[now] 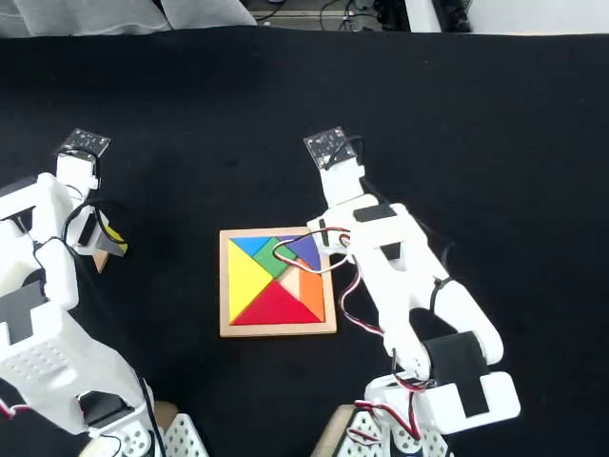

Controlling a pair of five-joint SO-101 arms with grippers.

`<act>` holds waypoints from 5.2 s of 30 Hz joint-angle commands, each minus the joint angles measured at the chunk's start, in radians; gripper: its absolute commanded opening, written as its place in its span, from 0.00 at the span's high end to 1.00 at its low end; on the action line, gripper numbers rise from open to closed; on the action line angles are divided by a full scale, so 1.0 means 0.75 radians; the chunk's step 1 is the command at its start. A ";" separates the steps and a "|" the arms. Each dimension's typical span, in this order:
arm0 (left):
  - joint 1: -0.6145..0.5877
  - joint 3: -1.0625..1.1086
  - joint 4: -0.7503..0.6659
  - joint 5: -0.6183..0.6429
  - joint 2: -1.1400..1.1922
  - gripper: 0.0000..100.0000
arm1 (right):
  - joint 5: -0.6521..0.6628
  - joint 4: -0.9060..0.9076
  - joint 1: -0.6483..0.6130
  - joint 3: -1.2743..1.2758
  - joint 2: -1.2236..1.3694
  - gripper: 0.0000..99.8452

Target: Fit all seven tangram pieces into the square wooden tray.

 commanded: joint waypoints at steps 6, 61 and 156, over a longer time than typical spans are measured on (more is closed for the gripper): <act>0.048 -0.034 0.094 -0.006 0.002 0.71 | 0.016 0.008 0.006 -0.073 -0.005 0.99; 0.015 0.062 0.090 0.055 0.002 0.72 | 0.016 0.008 0.006 -0.073 -0.005 0.99; 1.388 0.500 -0.094 1.946 -0.616 0.70 | -0.127 0.027 0.313 -0.103 -0.154 0.99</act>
